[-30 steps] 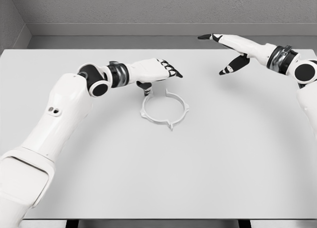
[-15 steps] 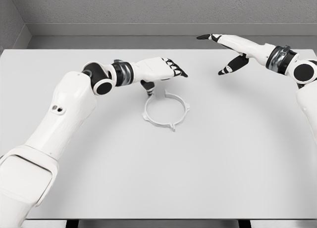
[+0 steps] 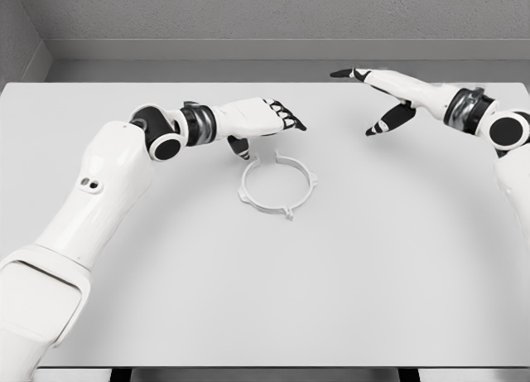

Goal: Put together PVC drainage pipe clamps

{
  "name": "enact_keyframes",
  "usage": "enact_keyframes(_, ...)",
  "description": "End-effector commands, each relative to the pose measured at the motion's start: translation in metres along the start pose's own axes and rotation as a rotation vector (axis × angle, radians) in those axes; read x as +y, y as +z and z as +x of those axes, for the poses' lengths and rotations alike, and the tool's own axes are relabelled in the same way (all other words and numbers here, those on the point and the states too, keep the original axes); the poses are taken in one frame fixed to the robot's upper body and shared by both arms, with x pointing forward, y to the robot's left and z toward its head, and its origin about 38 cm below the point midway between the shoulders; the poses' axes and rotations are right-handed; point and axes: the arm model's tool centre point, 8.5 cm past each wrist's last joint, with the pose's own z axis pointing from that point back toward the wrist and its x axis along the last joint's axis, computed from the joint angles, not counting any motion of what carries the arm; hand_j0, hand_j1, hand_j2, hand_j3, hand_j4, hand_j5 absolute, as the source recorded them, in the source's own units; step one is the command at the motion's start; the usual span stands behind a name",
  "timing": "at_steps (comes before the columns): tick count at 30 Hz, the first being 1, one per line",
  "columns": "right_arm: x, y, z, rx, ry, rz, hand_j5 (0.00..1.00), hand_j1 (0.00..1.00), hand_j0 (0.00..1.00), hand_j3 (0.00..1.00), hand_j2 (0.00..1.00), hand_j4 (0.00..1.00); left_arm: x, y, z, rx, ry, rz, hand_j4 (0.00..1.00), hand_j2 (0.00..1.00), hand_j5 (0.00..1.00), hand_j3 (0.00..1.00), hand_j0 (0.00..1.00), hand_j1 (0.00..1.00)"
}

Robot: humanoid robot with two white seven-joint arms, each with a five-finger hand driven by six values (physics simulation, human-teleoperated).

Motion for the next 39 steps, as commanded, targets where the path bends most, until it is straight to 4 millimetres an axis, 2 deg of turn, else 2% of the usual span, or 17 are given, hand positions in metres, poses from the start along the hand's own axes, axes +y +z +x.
enact_keyframes(1, 0.001, 0.002, -0.002, 0.002, -0.010, -0.005, 1.00, 1.00, 1.00, 1.00, 1.00, 1.00, 0.001, -0.001, 0.001, -0.003, 0.006, 0.006, 1.00, 1.00, 1.00, 1.00, 1.00, 1.00)
enact_keyframes(3, 0.012, 0.003, -0.005, 0.008, -0.021, 0.010, 1.00, 1.00, 1.00, 1.00, 1.00, 1.00, 0.001, -0.001, 0.001, -0.003, 0.006, 0.006, 1.00, 1.00, 1.00, 1.00, 1.00, 1.00)
enact_keyframes(5, 0.019, 0.013, -0.013, 0.022, -0.054, -0.008, 1.00, 1.00, 1.00, 1.00, 1.00, 1.00, 0.002, -0.004, 0.005, -0.011, 0.008, 0.009, 1.00, 1.00, 1.00, 1.00, 1.00, 1.00)
enact_keyframes(8, -0.003, 0.050, -0.034, 0.076, -0.083, -0.117, 1.00, 1.00, 1.00, 1.00, 1.00, 1.00, 0.002, -0.004, 0.005, -0.011, 0.008, 0.009, 1.00, 1.00, 1.00, 1.00, 1.00, 1.00)
enact_keyframes(11, 0.001, 0.051, -0.036, 0.079, -0.089, -0.114, 1.00, 1.00, 1.00, 1.00, 1.00, 1.00, 0.003, -0.004, 0.005, -0.010, 0.007, 0.010, 1.00, 1.00, 1.00, 1.00, 1.00, 1.00)
enact_keyframes(14, 0.001, 0.051, -0.036, 0.079, -0.089, -0.114, 1.00, 1.00, 1.00, 1.00, 1.00, 1.00, 0.009, -0.013, 0.016, -0.034, 0.009, 0.024, 1.00, 1.00, 1.00, 1.00, 1.00, 1.00)
enact_keyframes(20, 0.001, 0.050, -0.036, 0.079, -0.088, -0.113, 1.00, 1.00, 1.00, 1.00, 1.00, 1.00, 0.009, -0.015, 0.018, -0.039, 0.003, 0.019, 1.00, 1.00, 1.00, 1.00, 1.00, 1.00)
enact_keyframes(22, 0.001, 0.050, -0.035, 0.076, -0.089, -0.115, 1.00, 1.00, 1.00, 1.00, 1.00, 1.00, 0.012, -0.014, 0.016, -0.036, -0.001, 0.023, 1.00, 1.00, 1.00, 1.00, 1.00, 1.00)
enact_keyframes(25, 0.011, 0.045, -0.031, 0.063, -0.093, -0.102, 1.00, 1.00, 1.00, 1.00, 1.00, 1.00, 0.011, -0.006, 0.006, -0.015, -0.004, 0.018, 1.00, 1.00, 1.00, 1.00, 1.00, 1.00)
enact_keyframes(26, 0.014, 0.040, -0.028, 0.051, -0.100, -0.103, 1.00, 1.00, 1.00, 1.00, 1.00, 1.00, 0.012, 0.006, -0.009, 0.019, -0.018, 0.009, 1.00, 1.00, 1.00, 1.00, 1.00, 1.00)
enact_keyframes(29, 0.032, 0.004, -0.006, -0.017, -0.135, -0.088, 1.00, 1.00, 1.00, 1.00, 1.00, 1.00, 0.013, 0.055, -0.060, 0.133, -0.042, -0.010, 1.00, 1.00, 1.00, 1.00, 1.00, 1.00)
enact_keyframes(31, 0.033, -0.003, -0.002, -0.033, -0.146, -0.093, 1.00, 1.00, 1.00, 1.00, 1.00, 1.00, 0.019, 0.068, -0.068, 0.140, -0.008, 0.031, 1.00, 1.00, 1.00, 1.00, 1.00, 1.00)
enact_keyframes(32, 0.035, -0.013, 0.006, -0.054, -0.151, -0.093, 1.00, 1.00, 1.00, 1.00, 1.00, 1.00, 0.018, 0.084, -0.079, 0.149, 0.041, 0.067, 1.00, 1.00, 1.00, 1.00, 1.00, 1.00)
enact_keyframes(35, 0.042, -0.041, 0.025, -0.088, -0.156, -0.071, 1.00, 1.00, 1.00, 1.00, 1.00, 1.00, 0.016, 0.172, -0.121, 0.214, 0.138, 0.164, 1.00, 1.00, 1.00, 1.00, 1.00, 1.00)
enact_keyframes(36, 0.051, -0.054, 0.027, -0.090, -0.194, -0.057, 1.00, 1.00, 1.00, 1.00, 1.00, 1.00, 0.015, 0.210, -0.124, 0.211, 0.170, 0.215, 1.00, 1.00, 1.00, 1.00, 1.00, 1.00)
enact_keyframes(37, 0.053, -0.058, 0.027, -0.087, -0.208, -0.050, 1.00, 1.00, 1.00, 1.00, 1.00, 1.00, 0.022, 0.244, -0.113, 0.169, 0.176, 0.273, 1.00, 1.00, 1.00, 1.00, 1.00, 1.00)
enact_keyframes(39, 0.060, -0.065, 0.032, -0.099, -0.227, -0.043, 1.00, 1.00, 1.00, 1.00, 1.00, 1.00, 0.008, 0.270, -0.084, 0.098, 0.186, 0.268, 1.00, 1.00, 1.00, 1.00, 1.00, 1.00)
